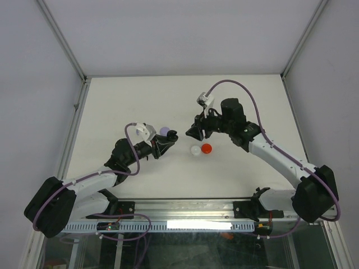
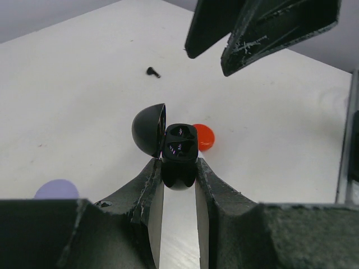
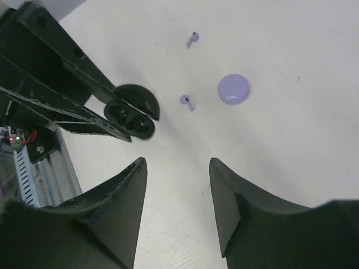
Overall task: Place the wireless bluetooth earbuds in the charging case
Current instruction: Move the earbud to the center of the board.
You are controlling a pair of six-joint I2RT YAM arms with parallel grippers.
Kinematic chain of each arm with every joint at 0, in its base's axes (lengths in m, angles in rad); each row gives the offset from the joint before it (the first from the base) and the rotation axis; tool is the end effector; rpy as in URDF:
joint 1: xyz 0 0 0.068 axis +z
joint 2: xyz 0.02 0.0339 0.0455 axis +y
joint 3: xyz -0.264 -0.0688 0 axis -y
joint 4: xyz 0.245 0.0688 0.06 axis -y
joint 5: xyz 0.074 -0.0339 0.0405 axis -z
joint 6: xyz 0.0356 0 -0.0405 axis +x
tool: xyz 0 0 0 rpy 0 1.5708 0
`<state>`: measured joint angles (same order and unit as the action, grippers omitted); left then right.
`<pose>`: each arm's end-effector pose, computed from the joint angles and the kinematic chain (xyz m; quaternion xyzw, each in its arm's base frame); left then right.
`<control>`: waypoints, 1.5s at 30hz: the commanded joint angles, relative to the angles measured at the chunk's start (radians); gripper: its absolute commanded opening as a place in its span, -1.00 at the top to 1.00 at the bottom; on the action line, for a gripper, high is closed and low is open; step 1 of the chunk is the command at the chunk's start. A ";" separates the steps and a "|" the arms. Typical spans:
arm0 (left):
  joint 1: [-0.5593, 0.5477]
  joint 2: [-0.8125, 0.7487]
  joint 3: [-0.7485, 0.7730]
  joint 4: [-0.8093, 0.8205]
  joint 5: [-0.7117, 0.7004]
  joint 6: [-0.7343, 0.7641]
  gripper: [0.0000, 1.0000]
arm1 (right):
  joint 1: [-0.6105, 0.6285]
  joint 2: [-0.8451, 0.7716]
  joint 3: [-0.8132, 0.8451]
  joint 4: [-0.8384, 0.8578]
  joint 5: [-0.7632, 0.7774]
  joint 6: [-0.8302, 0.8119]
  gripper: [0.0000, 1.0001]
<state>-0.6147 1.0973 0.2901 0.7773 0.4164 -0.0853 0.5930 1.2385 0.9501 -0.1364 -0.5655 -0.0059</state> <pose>0.1705 -0.1380 0.2098 0.3226 0.6400 -0.3730 0.5892 0.2221 0.1727 0.3080 -0.3826 0.7264 0.3751 0.4305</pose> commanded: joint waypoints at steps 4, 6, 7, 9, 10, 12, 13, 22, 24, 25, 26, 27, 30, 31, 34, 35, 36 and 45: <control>0.044 -0.042 -0.028 0.000 -0.194 -0.046 1.00 | 0.003 0.058 -0.001 0.037 0.222 0.044 -0.08; 0.047 -0.039 -0.026 0.002 -0.176 -0.042 1.00 | 0.000 0.067 -0.004 0.035 0.323 0.051 -0.12; 0.047 -0.036 -0.025 0.002 -0.166 -0.039 1.00 | -0.003 0.074 -0.002 0.028 0.384 0.053 -0.13; 0.047 -0.033 -0.022 -0.001 -0.160 -0.032 1.00 | -0.018 0.100 0.016 0.001 0.489 0.058 -0.15; 0.049 -0.031 -0.020 -0.006 -0.160 -0.029 1.00 | -0.028 0.120 0.030 -0.017 0.542 0.058 -0.15; 0.049 -0.027 -0.016 -0.012 -0.155 -0.024 1.00 | -0.054 0.173 0.061 -0.050 0.632 0.058 -0.15; 0.049 -0.026 -0.014 -0.016 -0.152 -0.023 1.00 | -0.072 0.203 0.079 -0.061 0.663 0.059 -0.15; 0.049 -0.010 -0.015 0.006 -0.093 -0.005 1.00 | -0.262 0.447 0.216 -0.098 0.698 0.096 -0.15; 0.049 -0.007 -0.017 0.016 -0.085 -0.004 1.00 | -0.301 0.488 0.248 -0.101 0.694 0.094 -0.12; 0.049 -0.007 -0.017 0.016 -0.085 -0.004 1.00 | -0.316 0.512 0.270 -0.110 0.688 0.093 -0.11; 0.049 -0.007 -0.016 0.015 -0.084 -0.004 1.00 | -0.327 0.536 0.294 -0.121 0.684 0.092 -0.10; 0.049 -0.007 -0.016 0.013 -0.082 -0.002 1.00 | -0.338 0.559 0.315 -0.134 0.679 0.089 -0.09; 0.049 -0.006 -0.014 0.010 -0.072 -0.003 1.00 | -0.358 0.623 0.376 -0.168 0.651 0.081 0.02; 0.049 -0.005 -0.012 0.006 -0.072 -0.002 1.00 | -0.358 0.637 0.385 -0.169 0.644 0.076 0.03; 0.049 -0.004 -0.005 -0.004 -0.068 -0.001 1.00 | -0.358 0.672 0.411 -0.186 0.624 0.065 0.04; 0.049 -0.003 -0.005 -0.004 -0.066 -0.001 1.00 | -0.358 0.687 0.422 -0.195 0.621 0.062 0.04; 0.049 -0.002 -0.005 -0.004 -0.064 -0.001 1.00 | -0.358 0.705 0.434 -0.206 0.620 0.059 0.07; 0.049 0.002 0.007 -0.027 -0.066 -0.001 1.00 | -0.357 0.759 0.463 -0.254 0.570 0.073 0.23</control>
<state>-0.5720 1.1023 0.2661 0.7231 0.3325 -0.1127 0.2333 1.9949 1.3705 -0.3748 0.0418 0.0624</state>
